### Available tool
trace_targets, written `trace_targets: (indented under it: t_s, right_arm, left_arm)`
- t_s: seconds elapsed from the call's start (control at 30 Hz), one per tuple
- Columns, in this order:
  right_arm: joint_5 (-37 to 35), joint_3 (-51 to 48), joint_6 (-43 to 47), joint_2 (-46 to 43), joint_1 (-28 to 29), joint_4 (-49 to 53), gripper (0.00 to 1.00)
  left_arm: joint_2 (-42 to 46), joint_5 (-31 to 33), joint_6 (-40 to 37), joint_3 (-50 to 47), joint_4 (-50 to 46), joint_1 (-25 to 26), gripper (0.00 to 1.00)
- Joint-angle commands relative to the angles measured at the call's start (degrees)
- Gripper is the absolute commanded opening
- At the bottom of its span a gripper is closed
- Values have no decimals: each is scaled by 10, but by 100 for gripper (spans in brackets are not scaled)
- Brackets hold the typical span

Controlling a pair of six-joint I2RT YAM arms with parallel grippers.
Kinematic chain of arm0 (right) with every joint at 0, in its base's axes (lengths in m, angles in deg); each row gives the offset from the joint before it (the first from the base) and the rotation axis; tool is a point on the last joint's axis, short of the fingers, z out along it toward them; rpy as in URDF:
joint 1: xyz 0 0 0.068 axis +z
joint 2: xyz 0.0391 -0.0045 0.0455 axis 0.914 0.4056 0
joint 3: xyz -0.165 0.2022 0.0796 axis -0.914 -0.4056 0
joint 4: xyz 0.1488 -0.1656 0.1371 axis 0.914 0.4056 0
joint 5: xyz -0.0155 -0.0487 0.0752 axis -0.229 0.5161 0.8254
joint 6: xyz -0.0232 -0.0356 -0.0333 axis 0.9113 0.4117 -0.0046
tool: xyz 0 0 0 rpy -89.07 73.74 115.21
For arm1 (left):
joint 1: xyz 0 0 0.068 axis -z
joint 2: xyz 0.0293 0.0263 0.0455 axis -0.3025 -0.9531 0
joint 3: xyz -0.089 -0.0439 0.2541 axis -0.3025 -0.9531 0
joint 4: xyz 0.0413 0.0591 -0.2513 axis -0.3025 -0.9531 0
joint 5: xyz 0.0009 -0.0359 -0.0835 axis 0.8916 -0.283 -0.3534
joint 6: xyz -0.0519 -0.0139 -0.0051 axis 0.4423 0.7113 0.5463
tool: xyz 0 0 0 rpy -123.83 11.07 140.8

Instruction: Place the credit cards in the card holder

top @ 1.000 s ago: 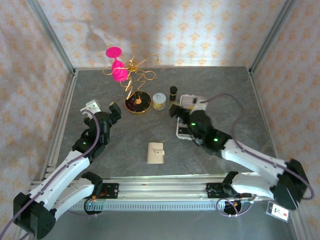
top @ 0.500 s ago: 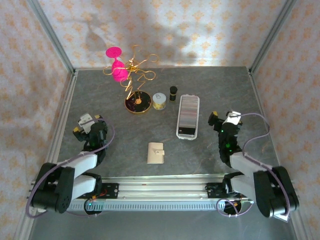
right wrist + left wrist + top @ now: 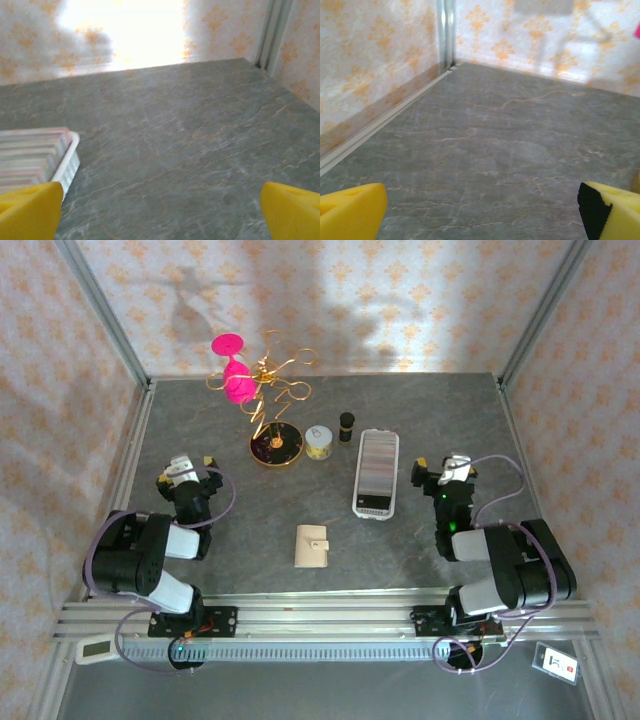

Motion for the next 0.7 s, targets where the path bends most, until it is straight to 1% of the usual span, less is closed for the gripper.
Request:
trace_targets:
  t_s: [0.0,0.03,0.07,0.1,0.13,0.17,0.2,0.27,0.33,0.37,0.5,0.67]
  right_arm:
    - [33,-34,-14,69,-25,-170,100]
    - [26,-30,-16,67,-26,-174,100]
    - [21,6,-20,43,-26,-66,100]
    - [29,12,-29,52,-35,-51,100]
    - [12,2,-44,66,-42,-100,100]
    - [8,8,-46,56,-41,-81,100]
    - [9,16,-46,47,-41,-39,100]
    - [10,6,-45,57,-42,-80,100]
    - [10,12,-44,50,-42,-53,100]
    - [11,8,-43,53,-42,-69,100]
    - [13,20,-46,56,-43,-44,100]
    - [14,12,-43,51,-43,-55,100]
  left_arm:
    - [2,-39,-7,-6,60,-3,99]
    - [3,-39,-7,-5,59,-3,99]
    - [-5,-38,-11,-9,84,-3,99]
    - [-9,-38,-13,-12,95,-3,99]
    - [-4,-38,-11,-8,76,-3,99]
    - [-1,-33,-11,-6,66,-2,99]
    - [-4,-26,-13,-7,75,1,99]
    - [-7,-2,-18,-12,91,11,99]
    - [-7,-5,-19,-7,80,11,99]
    - [-6,-5,-19,-8,82,11,99]
    - [-7,-6,-19,-7,83,10,99]
    - [-7,-5,-19,-8,82,11,99]
